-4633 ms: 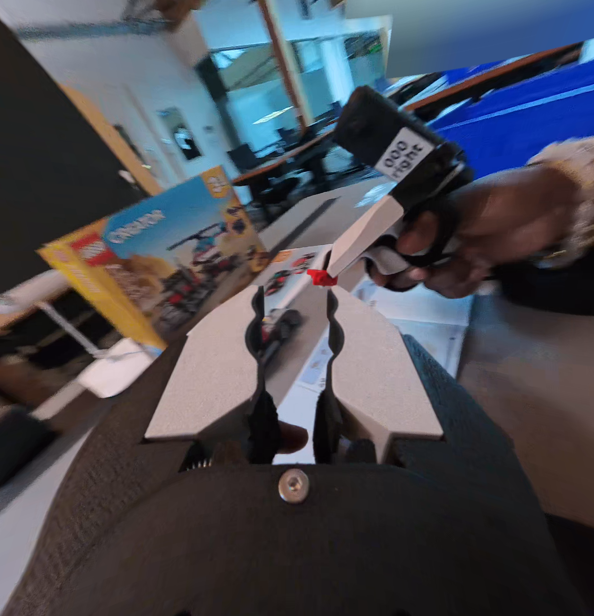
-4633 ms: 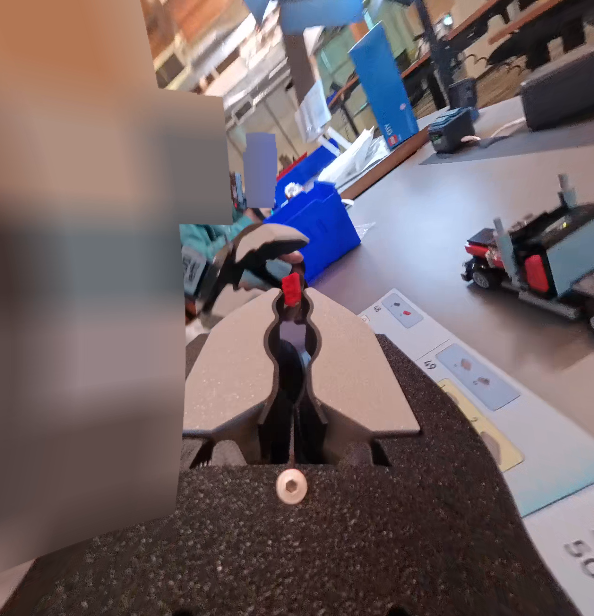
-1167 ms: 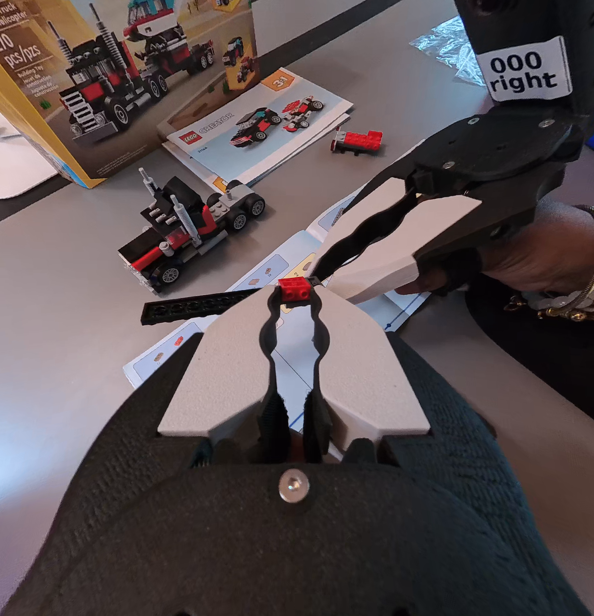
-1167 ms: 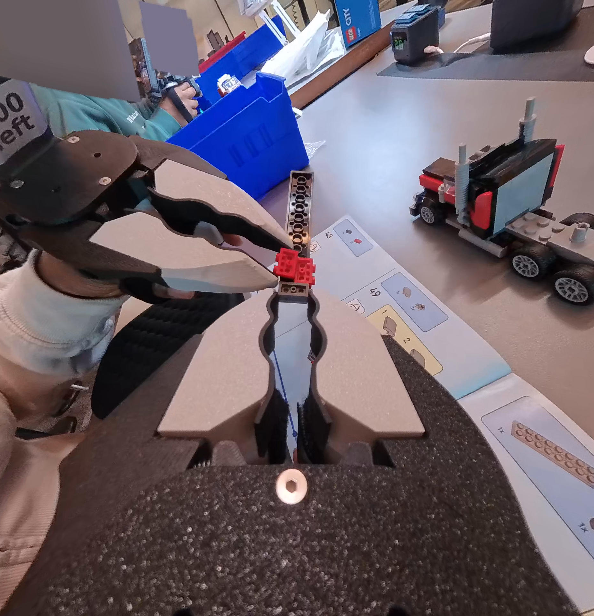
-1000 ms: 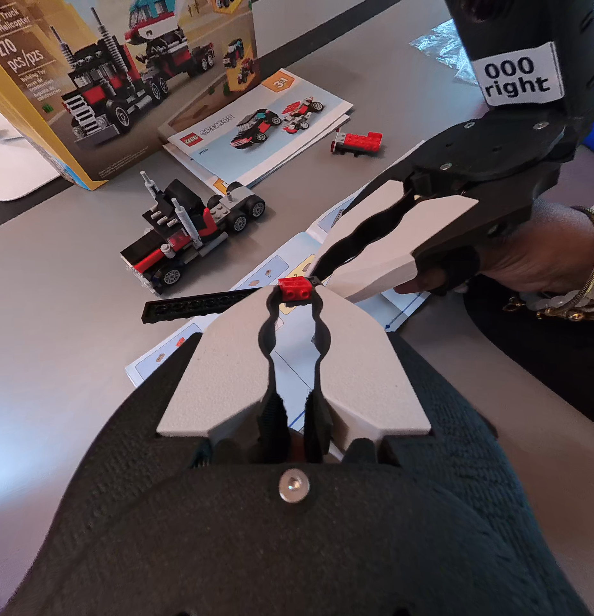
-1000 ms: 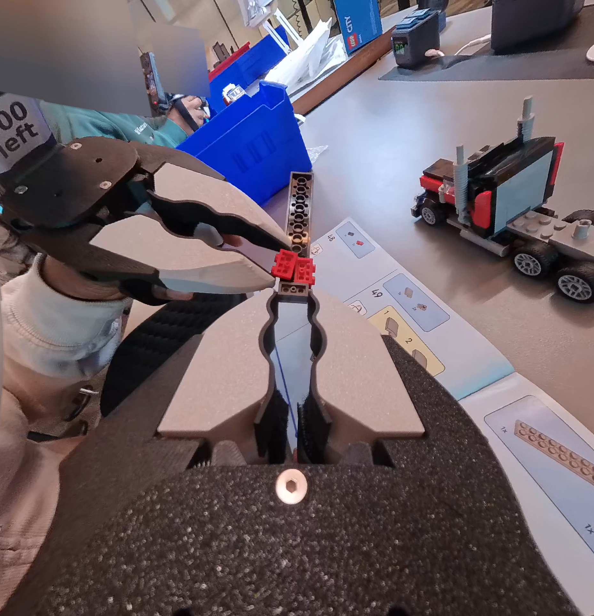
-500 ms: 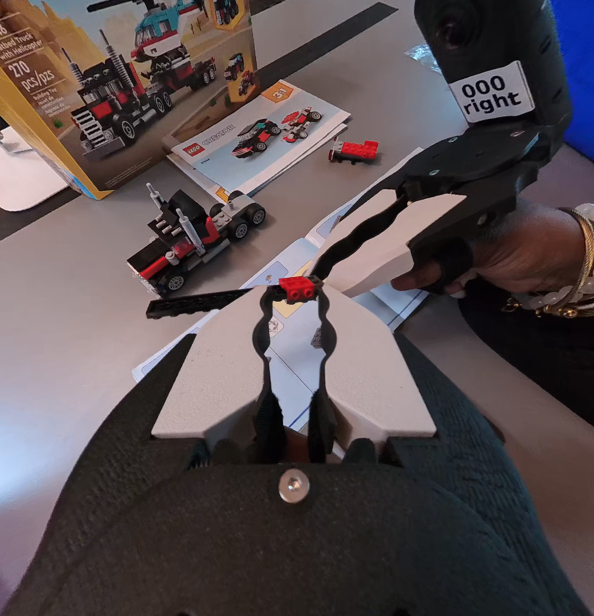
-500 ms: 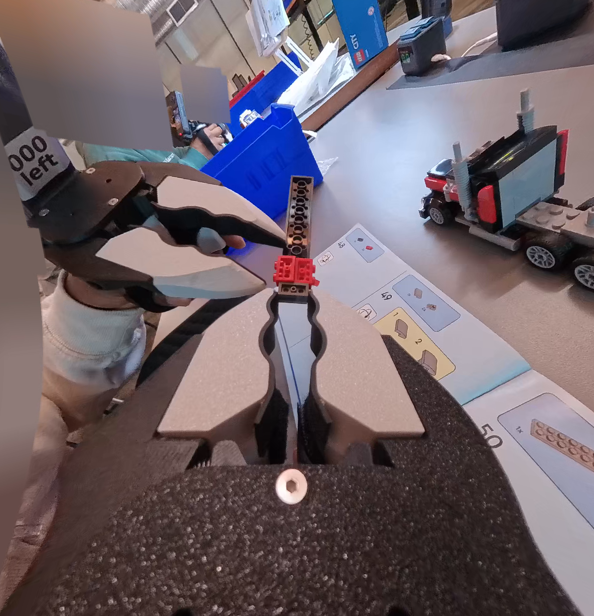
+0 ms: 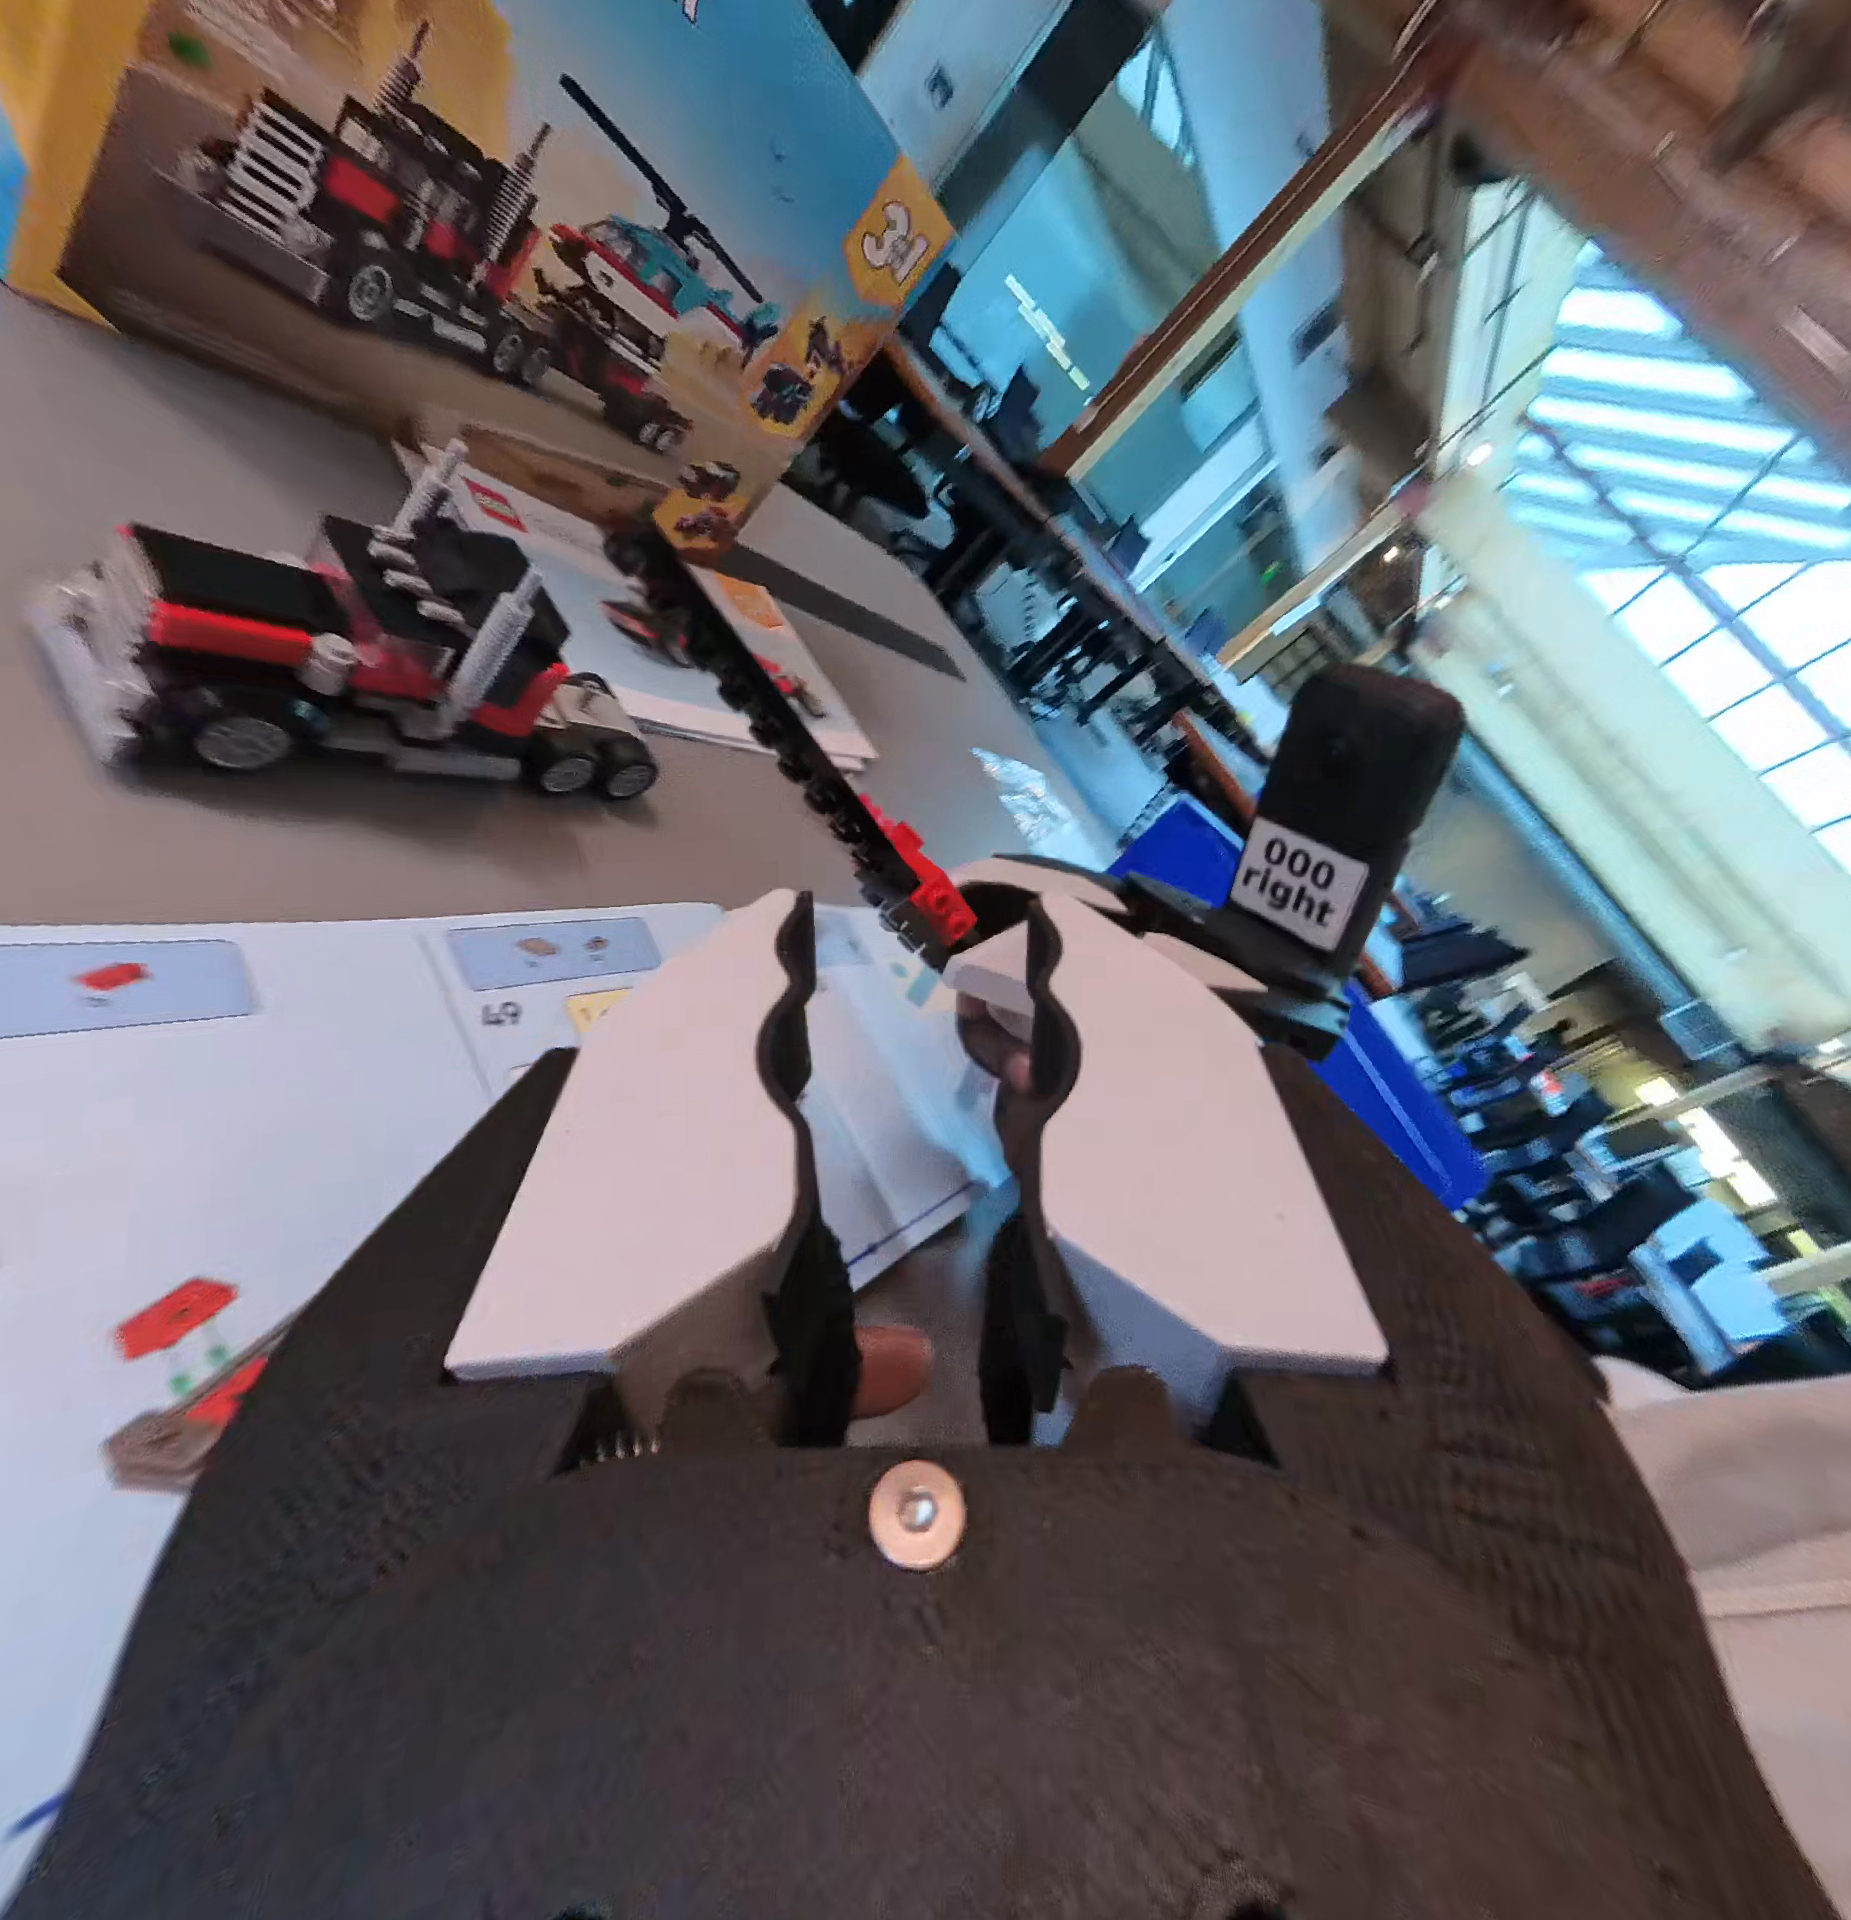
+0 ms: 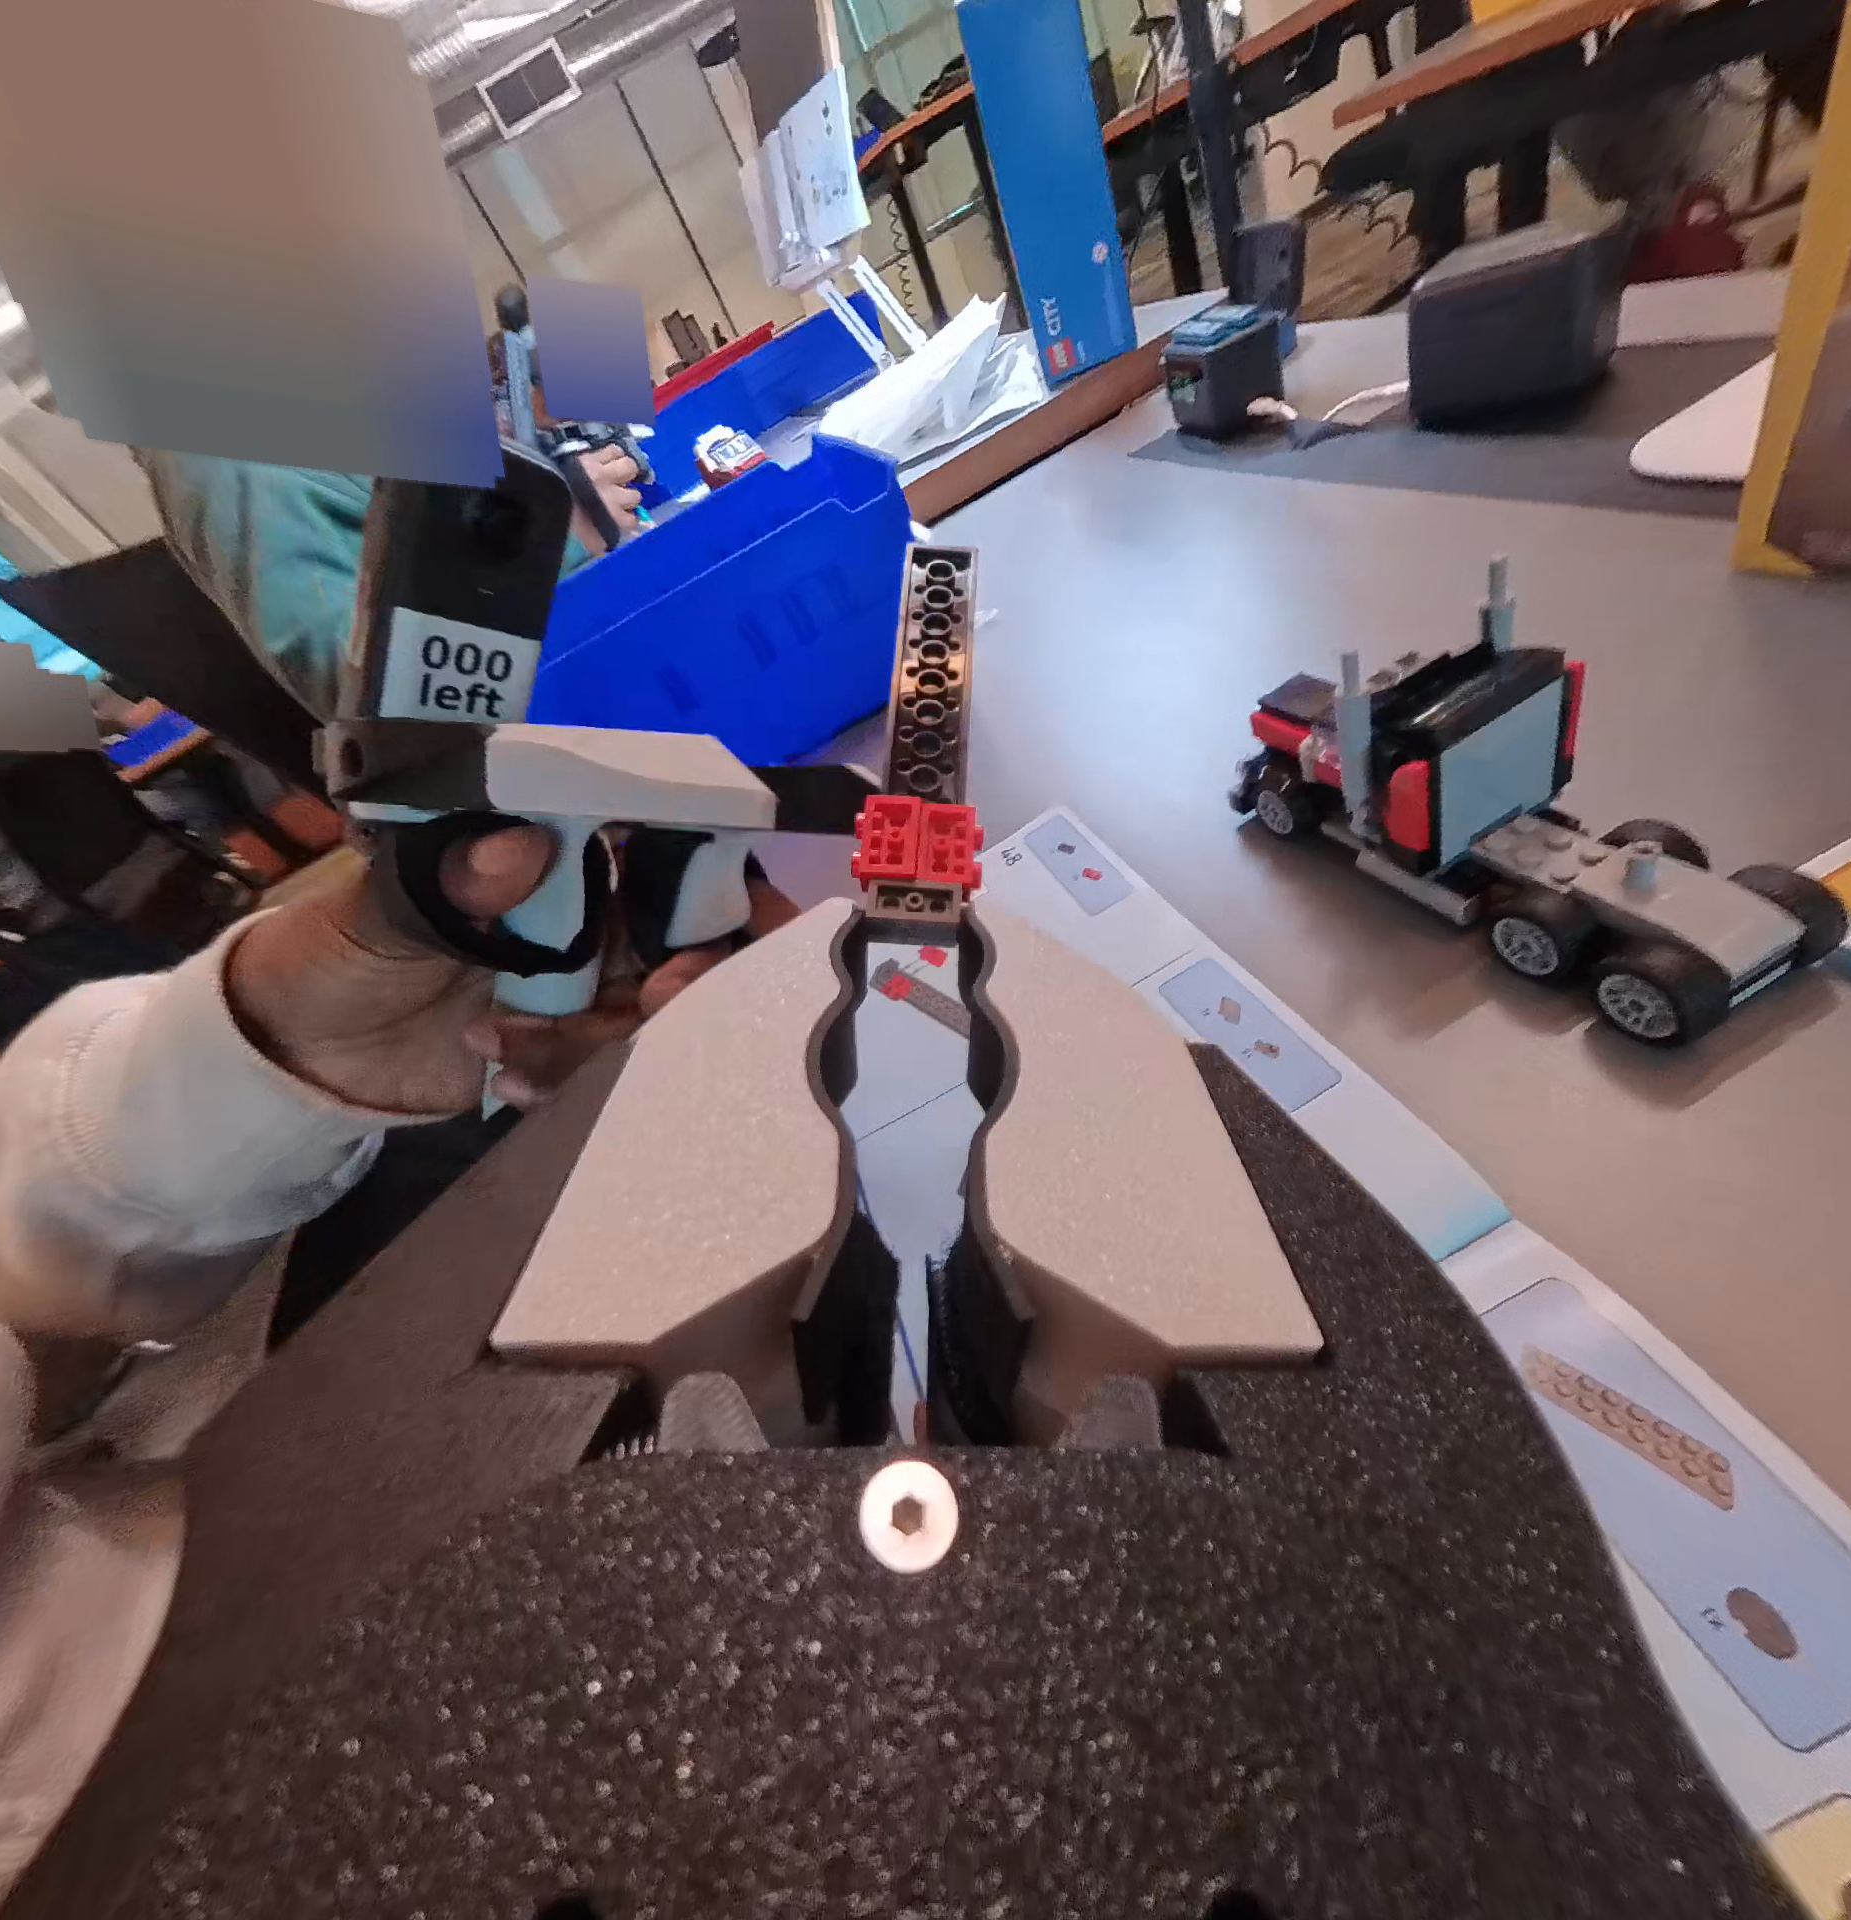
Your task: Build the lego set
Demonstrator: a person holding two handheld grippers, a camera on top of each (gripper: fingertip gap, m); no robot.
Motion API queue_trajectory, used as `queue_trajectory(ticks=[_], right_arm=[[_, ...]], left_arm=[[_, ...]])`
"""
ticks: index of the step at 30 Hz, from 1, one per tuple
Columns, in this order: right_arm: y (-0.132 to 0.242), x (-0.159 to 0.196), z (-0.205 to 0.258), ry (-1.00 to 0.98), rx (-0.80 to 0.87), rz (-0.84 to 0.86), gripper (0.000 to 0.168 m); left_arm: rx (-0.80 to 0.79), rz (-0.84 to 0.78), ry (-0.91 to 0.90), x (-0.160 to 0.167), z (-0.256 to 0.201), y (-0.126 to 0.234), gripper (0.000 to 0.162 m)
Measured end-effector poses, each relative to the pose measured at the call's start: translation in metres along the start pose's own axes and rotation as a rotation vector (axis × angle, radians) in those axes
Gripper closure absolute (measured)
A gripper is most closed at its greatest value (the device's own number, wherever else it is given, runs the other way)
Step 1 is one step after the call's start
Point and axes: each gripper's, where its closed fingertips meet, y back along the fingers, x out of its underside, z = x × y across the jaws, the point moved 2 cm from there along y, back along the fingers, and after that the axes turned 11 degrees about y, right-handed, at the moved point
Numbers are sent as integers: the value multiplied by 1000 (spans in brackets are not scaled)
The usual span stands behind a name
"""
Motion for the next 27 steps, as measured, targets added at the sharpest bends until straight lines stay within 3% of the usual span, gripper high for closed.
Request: queue_trajectory(ticks=[12, 24, 27], right_arm=[[5, -17, 8, 310, 134, -13, 151], [19, -49, 33, 978, 447, -72, 150], [21, -54, 40, 1045, 437, -108, 150]], left_arm=[[214, -44, 151, 1, -13, -11, 144], [464, -157, 151, -6, -48, -2, 148], [525, -161, 118, -6, -55, 3, 147]])
